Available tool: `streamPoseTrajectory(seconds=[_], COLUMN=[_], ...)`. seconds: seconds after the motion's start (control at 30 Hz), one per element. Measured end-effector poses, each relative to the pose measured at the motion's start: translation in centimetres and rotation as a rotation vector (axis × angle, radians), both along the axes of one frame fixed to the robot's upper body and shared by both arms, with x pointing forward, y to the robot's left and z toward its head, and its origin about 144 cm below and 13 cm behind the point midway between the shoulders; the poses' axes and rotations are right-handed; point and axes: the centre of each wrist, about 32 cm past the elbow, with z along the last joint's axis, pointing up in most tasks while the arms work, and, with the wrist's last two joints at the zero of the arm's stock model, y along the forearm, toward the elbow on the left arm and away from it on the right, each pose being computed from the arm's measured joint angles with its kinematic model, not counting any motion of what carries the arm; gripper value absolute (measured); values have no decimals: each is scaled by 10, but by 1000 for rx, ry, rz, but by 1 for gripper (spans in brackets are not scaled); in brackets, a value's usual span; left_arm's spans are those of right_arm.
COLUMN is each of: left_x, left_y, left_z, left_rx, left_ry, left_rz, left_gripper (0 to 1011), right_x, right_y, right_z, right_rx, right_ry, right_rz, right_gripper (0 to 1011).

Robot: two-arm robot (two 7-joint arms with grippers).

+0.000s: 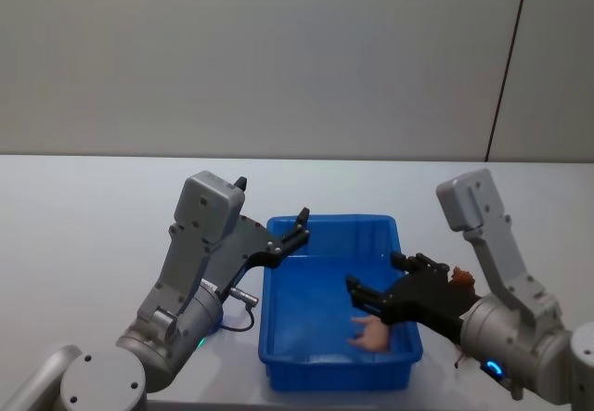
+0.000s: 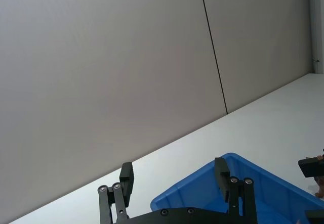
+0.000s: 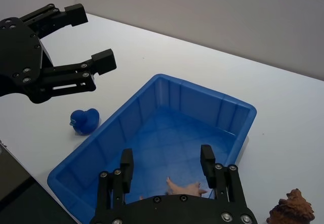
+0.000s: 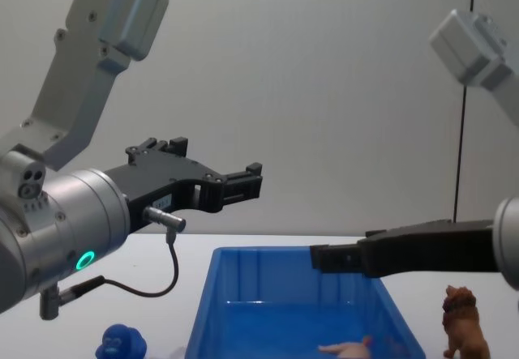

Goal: Pick up the two dolls from the table and place them into the box.

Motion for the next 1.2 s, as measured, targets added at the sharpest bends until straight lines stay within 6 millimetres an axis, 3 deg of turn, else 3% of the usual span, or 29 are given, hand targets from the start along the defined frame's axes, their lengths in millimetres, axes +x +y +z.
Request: streamPoseTrajectory(seconds=[0.07,0.33,1.2], left_x=[0,0,0], left_y=[0,0,0], left_z=[0,0,0], left_rx=[0,0,0], left_ry=[0,0,0], left_rz=[0,0,0], left_gripper=[1002,1002,1001], right_x=[0,0,-7], right_y=[2,0,-41], right_z=[0,0,-9], right_rx=[-1,11,-3], right_ry=[-1,-22,-40], right_rz=[-4,-34,-192], right_gripper=[846,1001,1001])
